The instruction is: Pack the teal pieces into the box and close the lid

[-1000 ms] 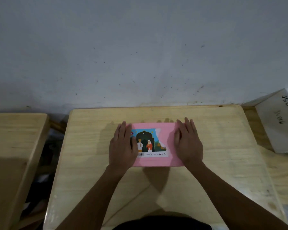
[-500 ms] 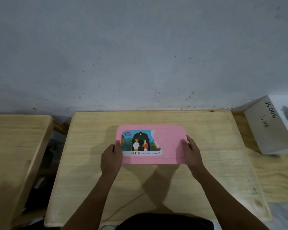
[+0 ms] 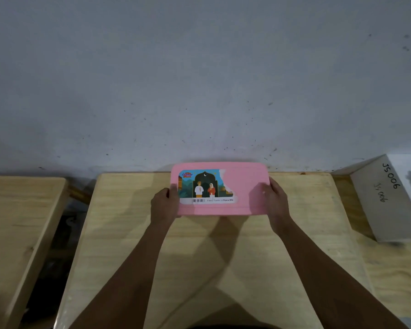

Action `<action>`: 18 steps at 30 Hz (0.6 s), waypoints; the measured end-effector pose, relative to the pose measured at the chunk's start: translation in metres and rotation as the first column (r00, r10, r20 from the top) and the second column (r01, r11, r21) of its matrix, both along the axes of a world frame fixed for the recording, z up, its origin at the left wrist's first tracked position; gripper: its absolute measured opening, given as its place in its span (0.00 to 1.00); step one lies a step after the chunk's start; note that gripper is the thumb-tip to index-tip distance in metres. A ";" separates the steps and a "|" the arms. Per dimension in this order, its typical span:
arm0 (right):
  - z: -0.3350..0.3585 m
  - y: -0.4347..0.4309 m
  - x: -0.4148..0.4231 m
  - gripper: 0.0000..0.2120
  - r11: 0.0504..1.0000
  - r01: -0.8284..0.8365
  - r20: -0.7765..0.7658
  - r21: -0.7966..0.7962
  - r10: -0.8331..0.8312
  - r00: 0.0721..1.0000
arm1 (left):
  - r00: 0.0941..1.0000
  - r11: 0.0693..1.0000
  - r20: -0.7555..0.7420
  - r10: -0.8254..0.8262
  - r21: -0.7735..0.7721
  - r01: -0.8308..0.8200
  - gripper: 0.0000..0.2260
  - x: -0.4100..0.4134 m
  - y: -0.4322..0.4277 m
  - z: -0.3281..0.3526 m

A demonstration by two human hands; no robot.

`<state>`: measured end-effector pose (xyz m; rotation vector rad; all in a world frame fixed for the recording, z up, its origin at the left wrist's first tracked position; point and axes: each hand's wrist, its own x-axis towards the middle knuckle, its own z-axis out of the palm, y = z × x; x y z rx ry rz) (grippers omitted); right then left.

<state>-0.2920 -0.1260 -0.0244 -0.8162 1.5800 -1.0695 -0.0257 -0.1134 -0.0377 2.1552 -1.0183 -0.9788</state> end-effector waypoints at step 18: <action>-0.016 -0.018 0.000 0.19 0.986 -0.091 -0.426 0.141 0.143 0.893 | 0.992 0.990 -0.013 -0.126 0.058 0.127 0.21 -0.006 -0.007 0.020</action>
